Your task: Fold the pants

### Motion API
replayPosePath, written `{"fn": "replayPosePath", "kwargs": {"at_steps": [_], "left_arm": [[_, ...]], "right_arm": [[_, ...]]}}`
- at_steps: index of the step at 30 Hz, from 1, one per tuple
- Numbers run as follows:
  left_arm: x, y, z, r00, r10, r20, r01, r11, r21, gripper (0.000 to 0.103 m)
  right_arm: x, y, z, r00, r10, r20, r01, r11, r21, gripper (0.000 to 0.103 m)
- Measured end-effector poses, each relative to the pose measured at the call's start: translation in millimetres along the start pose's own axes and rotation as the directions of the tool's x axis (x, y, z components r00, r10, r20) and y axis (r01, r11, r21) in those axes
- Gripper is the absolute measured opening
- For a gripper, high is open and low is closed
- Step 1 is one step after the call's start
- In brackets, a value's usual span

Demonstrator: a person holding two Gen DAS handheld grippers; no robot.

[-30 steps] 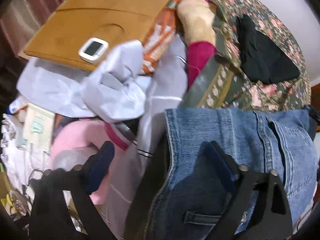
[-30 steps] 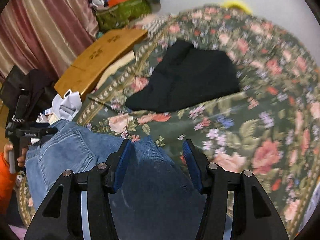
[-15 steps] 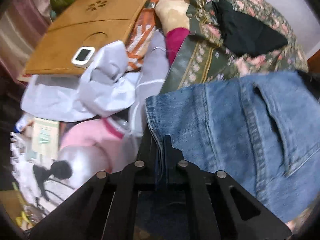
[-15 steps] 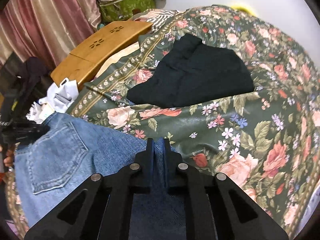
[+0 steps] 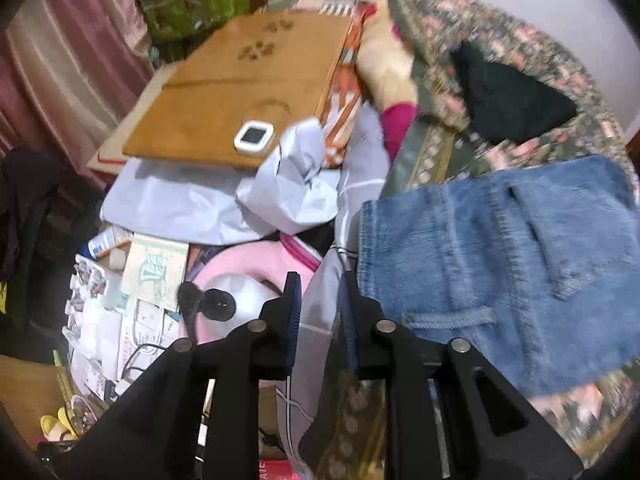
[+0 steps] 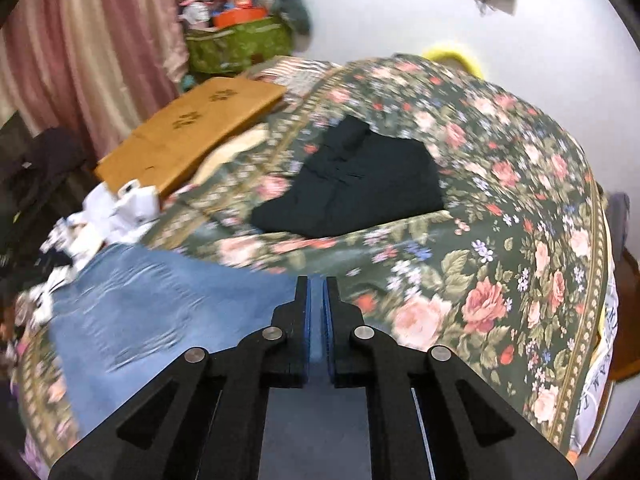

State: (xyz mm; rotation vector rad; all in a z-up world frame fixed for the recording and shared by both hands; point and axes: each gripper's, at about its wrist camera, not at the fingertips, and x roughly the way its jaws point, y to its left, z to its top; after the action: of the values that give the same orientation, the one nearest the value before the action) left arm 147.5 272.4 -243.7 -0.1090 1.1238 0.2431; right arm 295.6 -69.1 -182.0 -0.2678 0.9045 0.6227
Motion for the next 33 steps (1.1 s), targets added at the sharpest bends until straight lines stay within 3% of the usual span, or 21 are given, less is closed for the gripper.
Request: {"fn": "replayPosePath", "kwargs": {"at_steps": [2, 3, 5, 8, 16, 18, 21, 24, 25, 28, 29, 32, 33], "left_arm": [[-16.4, -5.3, -5.0, 0.999, 0.009, 0.046, -0.01, 0.999, 0.031, 0.056], [-25.2, -10.2, -9.0, 0.997, 0.013, 0.078, -0.017, 0.998, 0.054, 0.063], [-38.2, -24.5, -18.5, 0.992, 0.012, 0.127, -0.027, 0.993, 0.118, 0.073], [-43.8, -40.1, -29.8, 0.99, 0.01, 0.141, -0.037, 0.981, 0.19, 0.079], [-25.8, -79.1, -52.6, 0.996, -0.049, 0.078, 0.022, 0.946, 0.323, 0.079], [-23.2, -91.1, -50.9, 0.995, -0.073, 0.075, 0.042, 0.936, 0.349, 0.079], [-21.2, -108.2, -45.5, 0.993, -0.053, 0.107, 0.007, 0.92, 0.391, 0.079], [-23.2, -118.9, -38.9, 0.988, -0.118, 0.095, 0.071, 0.915, 0.398, 0.053], [-24.5, -122.6, -37.4, 0.986, -0.137, 0.093, 0.089, 0.912, 0.401, 0.034], [-33.2, -131.2, -37.4, 0.982, -0.106, 0.154, 0.033, 0.91, 0.414, 0.025], [-36.8, -130.4, -36.6, 0.981, -0.11, 0.162, 0.035, 0.913, 0.407, 0.015], [-46.1, -115.3, -30.9, 0.974, -0.18, 0.138, 0.123, 0.932, 0.341, 0.014], [-47.6, -111.7, -30.6, 0.971, -0.198, 0.132, 0.146, 0.934, 0.327, 0.014]], "right_arm": [[-13.8, 18.2, -8.3, 1.0, 0.025, 0.017, -0.025, 0.999, -0.027, 0.029], [-17.7, 24.9, -11.5, 0.999, 0.037, 0.026, -0.036, 0.999, -0.036, 0.037], [-28.3, 43.4, -22.0, 0.996, 0.073, 0.044, -0.07, 0.996, -0.057, 0.042], [-33.0, 67.6, -36.4, 0.993, 0.114, 0.035, -0.111, 0.991, -0.081, 0.043], [-16.0, 108.2, -70.7, 0.982, 0.183, -0.041, -0.186, 0.978, -0.093, 0.048], [-10.3, 113.9, -76.2, 0.982, 0.178, -0.06, -0.183, 0.979, -0.091, 0.048], [-1.6, 119.7, -79.4, 0.984, 0.161, -0.078, -0.168, 0.981, -0.094, 0.048], [-2.1, 124.9, -80.0, 0.986, 0.151, -0.068, -0.158, 0.983, -0.098, 0.051], [-1.5, 126.4, -79.5, 0.987, 0.149, -0.066, -0.155, 0.983, -0.1, 0.052], [1.3, 134.0, -78.8, 0.991, 0.121, -0.058, -0.127, 0.983, -0.129, 0.052], [1.9, 136.8, -79.3, 0.993, 0.109, -0.052, -0.116, 0.983, -0.144, 0.052], [0.7, 141.8, -81.1, 0.996, 0.086, -0.035, -0.091, 0.981, -0.17, 0.047], [-0.3, 142.0, -81.0, 0.996, 0.086, -0.027, -0.089, 0.981, -0.17, 0.037]]}}
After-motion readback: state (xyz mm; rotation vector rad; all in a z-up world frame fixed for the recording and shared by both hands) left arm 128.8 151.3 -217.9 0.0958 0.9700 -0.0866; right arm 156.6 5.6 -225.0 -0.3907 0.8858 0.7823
